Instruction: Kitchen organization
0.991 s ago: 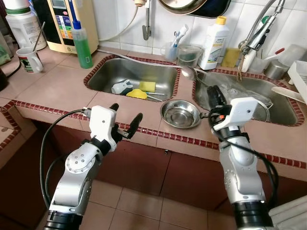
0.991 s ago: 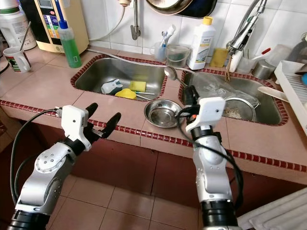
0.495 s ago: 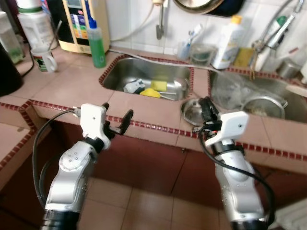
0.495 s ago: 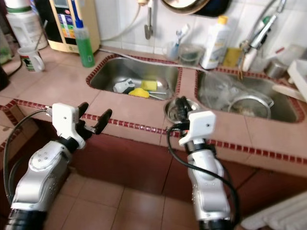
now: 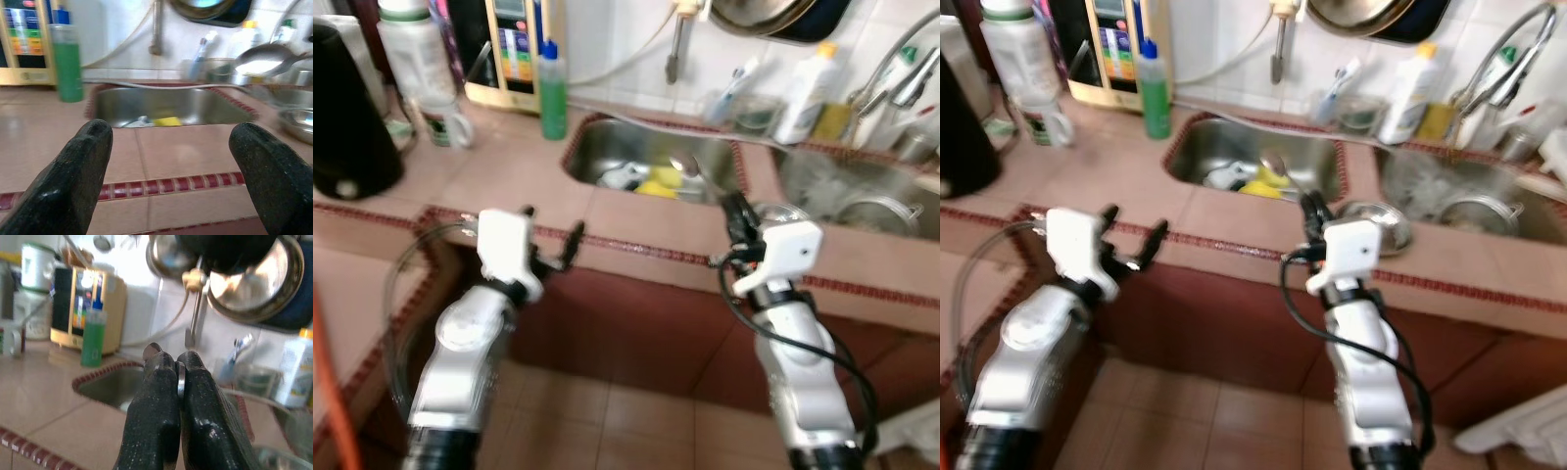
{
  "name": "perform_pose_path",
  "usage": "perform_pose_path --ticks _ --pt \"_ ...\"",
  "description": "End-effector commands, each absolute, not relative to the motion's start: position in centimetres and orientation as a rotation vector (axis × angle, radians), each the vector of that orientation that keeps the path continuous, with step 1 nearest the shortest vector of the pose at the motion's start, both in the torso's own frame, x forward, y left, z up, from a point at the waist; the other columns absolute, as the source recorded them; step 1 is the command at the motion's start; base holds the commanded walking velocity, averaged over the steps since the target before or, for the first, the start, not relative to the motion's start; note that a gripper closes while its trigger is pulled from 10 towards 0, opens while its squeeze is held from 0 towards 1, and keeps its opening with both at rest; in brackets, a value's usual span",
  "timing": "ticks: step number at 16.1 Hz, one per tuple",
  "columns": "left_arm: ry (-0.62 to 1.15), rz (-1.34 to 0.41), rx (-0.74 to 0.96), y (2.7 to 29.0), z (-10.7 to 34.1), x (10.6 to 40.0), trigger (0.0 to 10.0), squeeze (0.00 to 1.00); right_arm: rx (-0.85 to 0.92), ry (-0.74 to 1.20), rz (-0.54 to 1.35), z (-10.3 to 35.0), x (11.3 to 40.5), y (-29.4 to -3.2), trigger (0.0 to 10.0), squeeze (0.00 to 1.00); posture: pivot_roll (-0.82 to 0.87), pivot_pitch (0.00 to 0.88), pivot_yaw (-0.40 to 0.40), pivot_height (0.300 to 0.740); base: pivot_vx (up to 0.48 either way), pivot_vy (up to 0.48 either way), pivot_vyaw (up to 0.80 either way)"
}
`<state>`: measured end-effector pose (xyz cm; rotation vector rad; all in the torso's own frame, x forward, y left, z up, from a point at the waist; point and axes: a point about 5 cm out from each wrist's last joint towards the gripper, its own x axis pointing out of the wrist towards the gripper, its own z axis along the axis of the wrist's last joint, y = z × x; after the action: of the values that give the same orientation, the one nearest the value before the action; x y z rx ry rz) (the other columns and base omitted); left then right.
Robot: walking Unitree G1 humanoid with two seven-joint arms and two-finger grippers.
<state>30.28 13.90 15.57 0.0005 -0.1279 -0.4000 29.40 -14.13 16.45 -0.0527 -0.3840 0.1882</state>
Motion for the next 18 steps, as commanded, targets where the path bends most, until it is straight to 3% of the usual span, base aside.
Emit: perform_pose_path --ticks 1,13,18 --pt "-0.129 -0.396 0.022 13.94 15.55 30.25 10.0 0.0 -0.057 -0.39 0.176 16.78 29.54 -14.46 10.0 0.0 0.06 0.0 -0.064 0.74 0.0 0.0 0.0" --pt "-0.166 -0.483 0.063 13.36 15.55 29.57 10.0 0.0 -0.078 -0.371 0.192 16.5 30.08 -14.2 10.0 0.0 0.07 0.0 -0.065 0.74 0.0 0.0 -0.72" --pt "-0.172 -0.499 0.056 13.38 15.72 29.78 10.0 0.0 -0.078 -0.388 0.204 16.61 30.04 -14.11 10.0 0.0 0.06 0.0 -0.064 0.74 0.388 0.0 -0.26"
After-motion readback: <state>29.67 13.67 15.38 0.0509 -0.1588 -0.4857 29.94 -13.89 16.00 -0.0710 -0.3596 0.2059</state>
